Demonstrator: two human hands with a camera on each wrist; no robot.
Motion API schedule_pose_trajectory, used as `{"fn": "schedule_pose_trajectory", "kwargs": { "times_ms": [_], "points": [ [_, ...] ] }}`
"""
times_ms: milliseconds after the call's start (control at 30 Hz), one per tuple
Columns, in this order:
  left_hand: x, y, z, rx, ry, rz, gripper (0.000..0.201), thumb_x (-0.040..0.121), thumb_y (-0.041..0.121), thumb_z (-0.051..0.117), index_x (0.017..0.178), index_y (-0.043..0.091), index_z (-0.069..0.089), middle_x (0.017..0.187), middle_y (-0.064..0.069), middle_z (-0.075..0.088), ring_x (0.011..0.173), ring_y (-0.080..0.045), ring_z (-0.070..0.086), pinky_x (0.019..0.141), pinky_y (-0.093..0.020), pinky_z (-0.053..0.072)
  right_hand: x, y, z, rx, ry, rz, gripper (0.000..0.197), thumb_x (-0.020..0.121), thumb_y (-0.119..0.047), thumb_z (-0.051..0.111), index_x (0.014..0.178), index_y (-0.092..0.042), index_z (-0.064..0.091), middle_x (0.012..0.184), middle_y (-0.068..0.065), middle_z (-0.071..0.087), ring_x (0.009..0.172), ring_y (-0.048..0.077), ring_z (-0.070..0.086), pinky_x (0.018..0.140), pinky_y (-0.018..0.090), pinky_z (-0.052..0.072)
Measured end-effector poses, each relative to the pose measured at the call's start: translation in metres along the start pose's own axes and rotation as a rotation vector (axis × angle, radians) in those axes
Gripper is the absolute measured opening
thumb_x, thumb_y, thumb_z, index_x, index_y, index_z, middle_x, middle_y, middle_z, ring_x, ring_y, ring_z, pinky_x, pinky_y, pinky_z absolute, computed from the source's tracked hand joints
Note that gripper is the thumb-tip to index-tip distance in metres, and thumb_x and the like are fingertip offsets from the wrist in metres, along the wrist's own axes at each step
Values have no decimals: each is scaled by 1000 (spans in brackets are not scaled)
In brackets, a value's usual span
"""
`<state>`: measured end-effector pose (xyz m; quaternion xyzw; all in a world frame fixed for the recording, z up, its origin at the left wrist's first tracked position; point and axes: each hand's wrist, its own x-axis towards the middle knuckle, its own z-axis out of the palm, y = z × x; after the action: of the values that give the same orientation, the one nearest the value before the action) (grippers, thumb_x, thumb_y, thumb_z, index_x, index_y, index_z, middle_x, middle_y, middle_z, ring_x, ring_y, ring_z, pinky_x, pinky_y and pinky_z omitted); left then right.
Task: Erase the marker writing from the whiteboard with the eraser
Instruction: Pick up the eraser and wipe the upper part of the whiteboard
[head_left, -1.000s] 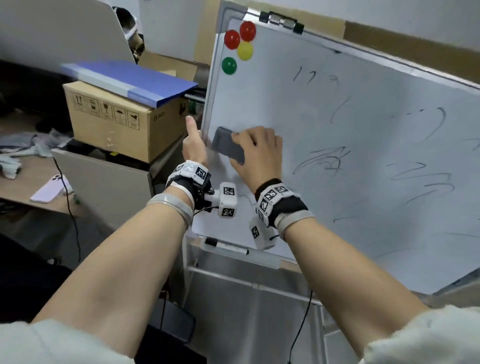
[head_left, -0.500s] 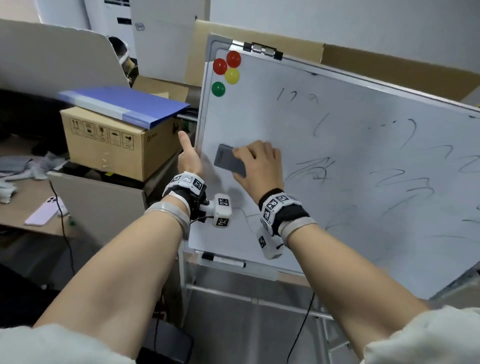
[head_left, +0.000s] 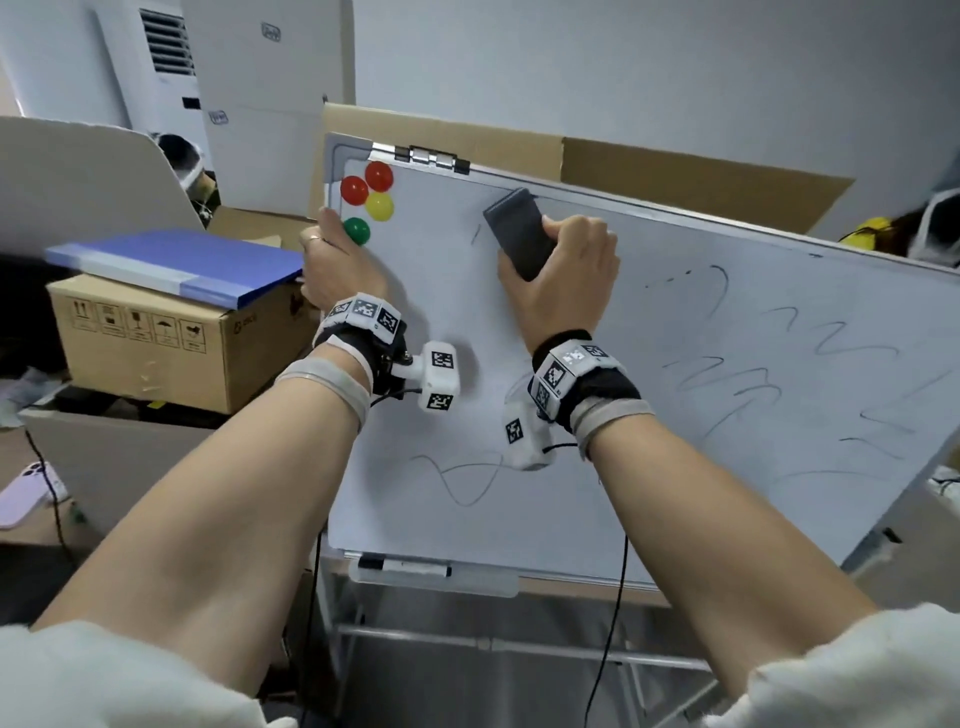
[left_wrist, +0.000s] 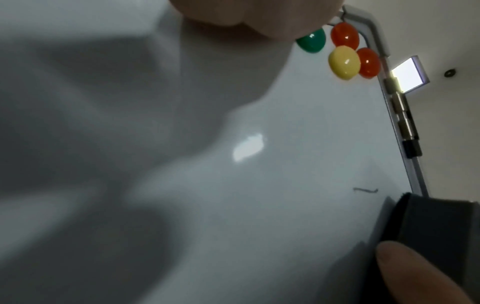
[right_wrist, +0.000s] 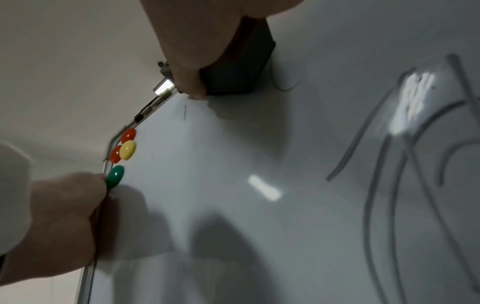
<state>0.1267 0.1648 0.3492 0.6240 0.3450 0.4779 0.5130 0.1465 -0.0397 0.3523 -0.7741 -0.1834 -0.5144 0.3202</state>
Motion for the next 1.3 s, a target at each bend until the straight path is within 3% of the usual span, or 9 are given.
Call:
{"fn": "schedule_pose_trajectory", "kwargs": {
  "times_ms": [267, 467, 633, 733, 800, 900, 1000, 1133, 1300],
  "points": [
    [-1, 2, -5, 41, 29, 15, 49, 109, 46, 21, 102, 12, 56, 102, -3, 71, 100, -27, 62, 103, -39, 37, -10, -30, 19, 27, -145, -190, 48, 66, -32, 86, 98, -9, 60, 100, 12, 55, 89, 32, 54, 72, 38, 40],
    [-4, -2, 9, 6, 47, 11, 43, 108, 44, 21, 91, 18, 50, 90, 3, 67, 89, -25, 58, 94, -36, 31, -4, 8, 5, 60, 33, 51, 46, 69, -35, 82, 98, -6, 59, 96, 13, 55, 90, 34, 54, 76, 44, 46],
    [2, -5, 10, 14, 92, 23, 50, 107, 43, 22, 103, 11, 60, 102, -4, 71, 101, -30, 61, 100, -40, 32, -13, -22, 17, 23, -144, -110, 51, 65, -33, 88, 99, -9, 58, 98, 12, 53, 88, 31, 52, 72, 39, 44],
    [-5, 9, 4, 13, 134, -17, 39, 106, 39, 34, 116, 11, 59, 121, -7, 61, 115, -27, 57, 104, -43, 35, -10, -15, 11, 29, -130, -126, 49, 67, -36, 86, 99, -9, 60, 97, 11, 53, 88, 30, 51, 71, 39, 45],
    [-14, 24, 7, 30, 232, 111, 40, 101, 36, 42, 131, 13, 54, 138, -8, 52, 129, -27, 50, 108, -47, 36, -5, -4, 2, 68, -75, -60, 48, 69, -39, 82, 100, -10, 59, 98, 8, 54, 90, 29, 52, 71, 40, 48],
    [-31, 55, 19, 102, 195, 579, 50, 98, 28, 44, 148, 20, 42, 156, -7, 37, 145, -24, 33, 120, -42, 17, 5, 7, -10, 109, -4, 45, 50, 69, -44, 79, 102, -12, 58, 100, 4, 54, 95, 26, 54, 70, 38, 50],
    [-47, 75, 30, 293, 12, 952, 40, 102, 29, 35, 135, 32, 57, 154, 1, 42, 151, -26, 25, 124, -46, 5, 12, 17, -20, 107, 61, 122, 52, 69, -47, 77, 102, -13, 56, 103, 2, 54, 98, 24, 55, 65, 37, 51],
    [-49, 71, 39, 390, -205, 970, 41, 102, 33, 32, 112, 29, 71, 126, 7, 63, 140, -21, 38, 125, -54, 3, 11, 30, -24, 18, 59, 185, 52, 71, -49, 77, 103, -15, 54, 104, 5, 54, 100, 25, 53, 65, 40, 53],
    [-45, 70, 34, 333, -239, 949, 50, 96, 34, 27, 109, 26, 74, 115, 5, 65, 130, -20, 43, 126, -49, 4, 9, 12, -14, 28, 13, 22, 44, 71, -39, 82, 101, -14, 62, 100, 9, 55, 90, 29, 52, 74, 38, 48]
  ]
}}
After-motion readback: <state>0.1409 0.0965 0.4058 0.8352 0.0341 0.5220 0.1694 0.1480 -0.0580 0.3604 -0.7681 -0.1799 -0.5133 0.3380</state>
